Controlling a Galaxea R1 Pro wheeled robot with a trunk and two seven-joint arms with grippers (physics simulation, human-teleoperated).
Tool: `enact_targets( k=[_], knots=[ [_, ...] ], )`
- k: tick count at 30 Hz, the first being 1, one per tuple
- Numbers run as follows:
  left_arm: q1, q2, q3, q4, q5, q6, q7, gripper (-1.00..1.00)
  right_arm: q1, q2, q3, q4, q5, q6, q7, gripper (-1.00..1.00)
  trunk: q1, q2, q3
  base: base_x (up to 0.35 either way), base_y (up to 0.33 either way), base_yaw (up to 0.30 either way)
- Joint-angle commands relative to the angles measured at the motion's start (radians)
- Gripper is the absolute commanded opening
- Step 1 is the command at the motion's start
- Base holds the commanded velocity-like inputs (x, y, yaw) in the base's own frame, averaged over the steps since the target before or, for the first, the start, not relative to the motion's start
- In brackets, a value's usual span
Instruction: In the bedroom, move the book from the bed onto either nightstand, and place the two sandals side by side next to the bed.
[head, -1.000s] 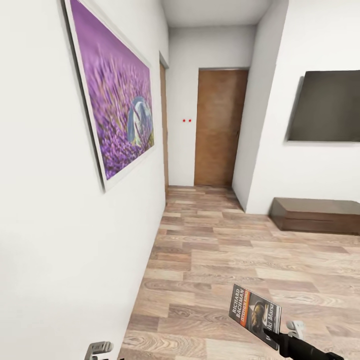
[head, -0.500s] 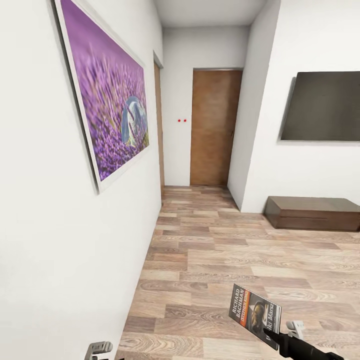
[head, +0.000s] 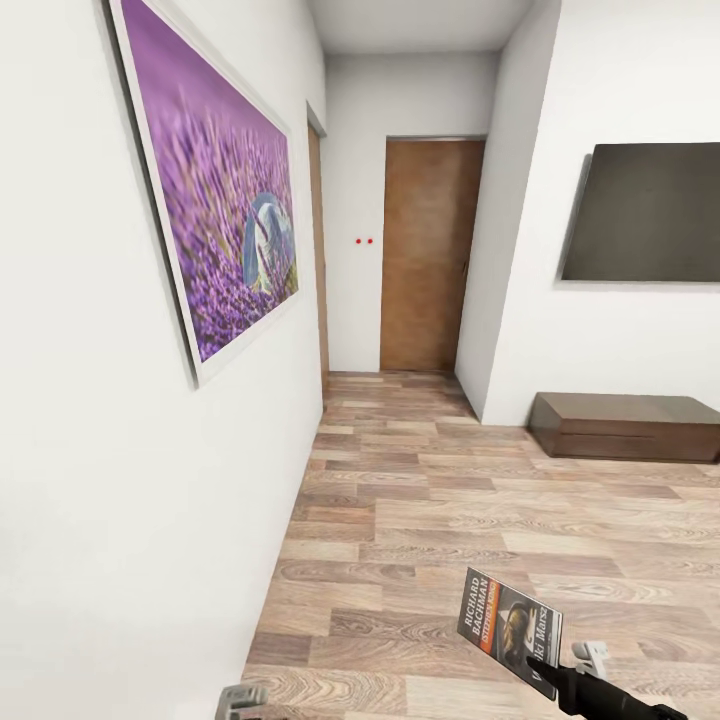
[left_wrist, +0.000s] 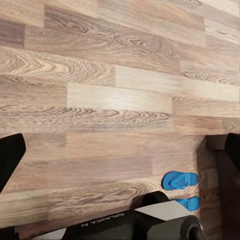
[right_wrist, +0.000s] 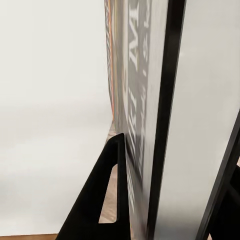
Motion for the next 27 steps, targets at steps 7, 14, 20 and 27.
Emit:
enact_targets(
  k=[7, 14, 20, 27],
  knots=[
    [-0.006, -0.016, -0.002, -0.094, -0.011, 0.074, 0.047, 1.00, -0.001, -0.001, 0.007, 0.001, -0.006, -0.006, 0.003, -1.00, 0.000, -0.002, -0.002, 0.000, 0.000, 0.000],
    [-0.004, -0.012, -0.006, -0.111, -0.011, 0.068, 0.049, 1.00, -0.001, -0.001, 0.007, 0.001, -0.006, -0.007, 0.002, -1.00, 0.000, -0.002, -0.002, 0.072, 0.000, 0.000],
    [-0.004, -0.010, -0.007, -0.106, -0.011, 0.001, 0.050, 1.00, -0.001, -0.001, 0.006, 0.001, -0.006, -0.007, 0.002, -1.00, 0.000, -0.002, -0.002, 0.186, 0.000, 0.000],
    [-0.003, -0.010, -0.007, -0.102, -0.011, -0.005, 0.052, 1.00, -0.001, -0.001, 0.006, 0.001, -0.006, -0.007, 0.002, -1.00, 0.000, -0.002, -0.002, 0.158, 0.000, 0.000]
  ],
)
